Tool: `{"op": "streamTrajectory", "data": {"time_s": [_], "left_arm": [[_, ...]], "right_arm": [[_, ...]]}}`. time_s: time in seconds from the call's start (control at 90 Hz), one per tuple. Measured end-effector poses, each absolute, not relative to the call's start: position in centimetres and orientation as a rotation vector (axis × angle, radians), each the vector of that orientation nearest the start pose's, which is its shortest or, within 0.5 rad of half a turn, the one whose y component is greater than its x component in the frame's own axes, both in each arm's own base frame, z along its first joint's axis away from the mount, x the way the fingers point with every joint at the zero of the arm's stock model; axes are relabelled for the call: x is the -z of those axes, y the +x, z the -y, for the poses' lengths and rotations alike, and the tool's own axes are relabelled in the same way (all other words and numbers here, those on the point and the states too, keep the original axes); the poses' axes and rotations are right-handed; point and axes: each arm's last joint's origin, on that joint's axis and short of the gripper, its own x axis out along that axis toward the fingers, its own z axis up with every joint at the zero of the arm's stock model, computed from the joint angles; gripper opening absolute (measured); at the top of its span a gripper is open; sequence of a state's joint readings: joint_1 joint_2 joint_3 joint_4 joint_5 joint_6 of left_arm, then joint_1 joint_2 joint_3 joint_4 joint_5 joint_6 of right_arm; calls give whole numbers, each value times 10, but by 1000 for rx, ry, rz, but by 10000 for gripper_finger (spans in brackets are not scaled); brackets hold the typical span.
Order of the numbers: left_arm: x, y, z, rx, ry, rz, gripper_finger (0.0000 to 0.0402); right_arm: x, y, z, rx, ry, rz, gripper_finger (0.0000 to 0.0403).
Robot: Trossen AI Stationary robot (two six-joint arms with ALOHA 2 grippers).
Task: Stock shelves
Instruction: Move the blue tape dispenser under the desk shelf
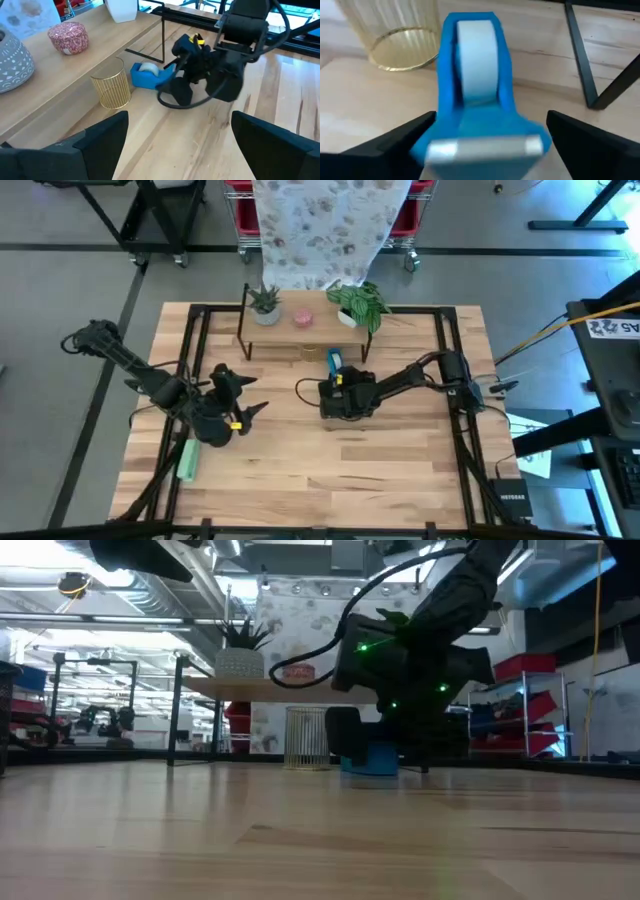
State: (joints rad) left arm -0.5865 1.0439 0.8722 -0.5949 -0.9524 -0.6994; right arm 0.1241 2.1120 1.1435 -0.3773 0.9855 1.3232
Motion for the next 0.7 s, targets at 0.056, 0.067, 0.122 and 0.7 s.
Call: {"op": "streamTrajectory", "data": {"time_s": [0.056, 0.067, 0.122, 0.7], "left_arm": [[-290, 179, 91, -510, -139, -396, 336], [-290, 179, 91, -510, -139, -396, 336], [-290, 179, 91, -510, -139, -396, 336], [-290, 179, 91, -510, -138, -396, 336]], "right_arm": [[-80, 362, -26, 1256, 377, -480, 342], [-80, 362, -27, 1253, 374, -482, 340], [-80, 361, -31, 1246, 362, -496, 333], [-80, 367, -35, 1116, 303, -625, 152]]}}
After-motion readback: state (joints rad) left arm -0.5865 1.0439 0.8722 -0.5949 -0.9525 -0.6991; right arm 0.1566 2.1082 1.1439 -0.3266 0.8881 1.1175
